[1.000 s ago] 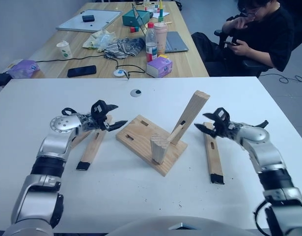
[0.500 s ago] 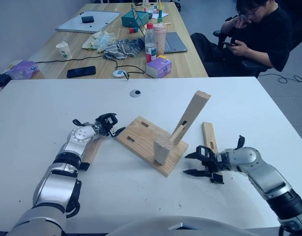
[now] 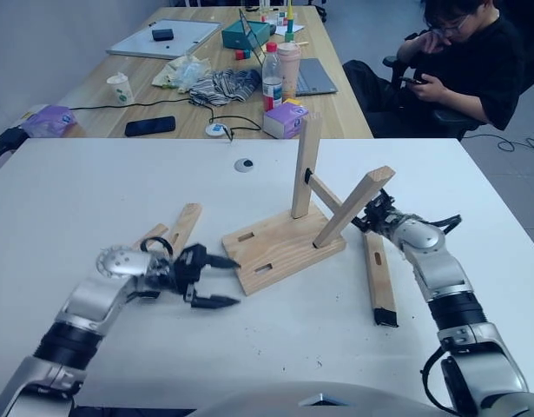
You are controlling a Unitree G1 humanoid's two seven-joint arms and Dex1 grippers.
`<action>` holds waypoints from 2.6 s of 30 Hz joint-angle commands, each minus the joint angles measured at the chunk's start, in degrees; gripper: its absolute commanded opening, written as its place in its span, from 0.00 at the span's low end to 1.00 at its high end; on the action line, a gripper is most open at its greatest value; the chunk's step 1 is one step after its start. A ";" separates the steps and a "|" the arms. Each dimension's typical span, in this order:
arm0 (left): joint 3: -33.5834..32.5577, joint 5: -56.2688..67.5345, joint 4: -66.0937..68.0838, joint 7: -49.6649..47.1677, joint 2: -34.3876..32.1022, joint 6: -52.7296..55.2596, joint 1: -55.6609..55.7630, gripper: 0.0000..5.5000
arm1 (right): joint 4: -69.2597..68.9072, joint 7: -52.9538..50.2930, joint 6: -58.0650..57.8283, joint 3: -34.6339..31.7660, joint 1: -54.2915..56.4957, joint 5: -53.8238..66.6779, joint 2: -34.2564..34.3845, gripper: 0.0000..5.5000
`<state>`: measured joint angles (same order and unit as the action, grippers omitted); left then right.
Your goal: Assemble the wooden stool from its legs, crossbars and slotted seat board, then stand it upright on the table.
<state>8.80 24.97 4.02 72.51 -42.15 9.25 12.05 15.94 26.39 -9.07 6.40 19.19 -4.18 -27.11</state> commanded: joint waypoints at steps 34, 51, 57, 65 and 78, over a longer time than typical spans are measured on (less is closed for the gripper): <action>-3.22 -17.04 20.72 -7.00 9.58 -12.13 2.50 0.71 | -8.75 14.49 -19.45 6.68 -2.69 10.45 0.32 0.55; -26.41 -11.10 35.17 -18.85 -1.93 -11.41 -5.77 0.71 | -13.11 13.60 -23.19 -1.34 -4.14 11.83 -3.42 0.55; -22.16 -17.07 49.47 -18.99 -3.16 -19.19 -1.64 0.71 | -13.71 14.00 -23.53 -1.15 -4.10 11.71 -3.47 0.55; -21.84 -15.91 54.22 -14.42 -3.28 -22.14 -1.50 0.49 | -12.21 14.60 -23.25 -1.99 -2.23 11.66 -3.50 0.55; -26.88 -9.62 43.15 -18.88 -0.81 -23.84 6.23 0.23 | -17.70 -5.01 -13.52 -25.95 16.20 30.70 9.17 0.55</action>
<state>-14.91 11.67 54.49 57.02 -43.81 -14.05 12.09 4.23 22.88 -20.10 -14.82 30.02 17.32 -21.08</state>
